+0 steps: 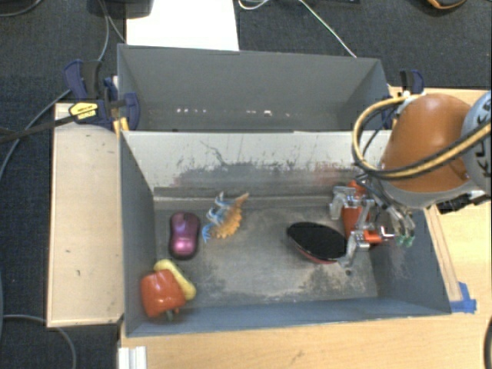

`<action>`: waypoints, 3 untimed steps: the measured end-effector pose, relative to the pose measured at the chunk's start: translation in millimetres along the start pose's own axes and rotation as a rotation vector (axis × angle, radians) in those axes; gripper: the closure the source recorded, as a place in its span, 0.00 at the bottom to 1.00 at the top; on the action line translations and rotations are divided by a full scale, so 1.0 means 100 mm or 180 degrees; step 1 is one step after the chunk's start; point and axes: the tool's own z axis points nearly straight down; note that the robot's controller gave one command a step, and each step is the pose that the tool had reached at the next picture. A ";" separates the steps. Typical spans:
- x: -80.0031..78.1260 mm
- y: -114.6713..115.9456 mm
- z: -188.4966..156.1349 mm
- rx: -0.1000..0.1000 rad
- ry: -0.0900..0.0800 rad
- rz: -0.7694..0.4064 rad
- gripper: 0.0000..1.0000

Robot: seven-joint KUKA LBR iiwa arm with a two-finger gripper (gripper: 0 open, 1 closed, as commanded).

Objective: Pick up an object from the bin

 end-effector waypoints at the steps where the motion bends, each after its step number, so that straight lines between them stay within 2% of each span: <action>1: -0.02 0.00 -0.04 0.0002 -0.0026 -0.0008 0.00; 2: -0.22 0.21 0.96 -0.0003 -0.0024 -0.1180 1.00; 3: -0.22 0.21 0.96 -0.0003 -0.0024 -0.1183 1.00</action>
Offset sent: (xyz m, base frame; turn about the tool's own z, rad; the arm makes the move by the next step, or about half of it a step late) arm 0.0194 0.0197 -0.0990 -0.3720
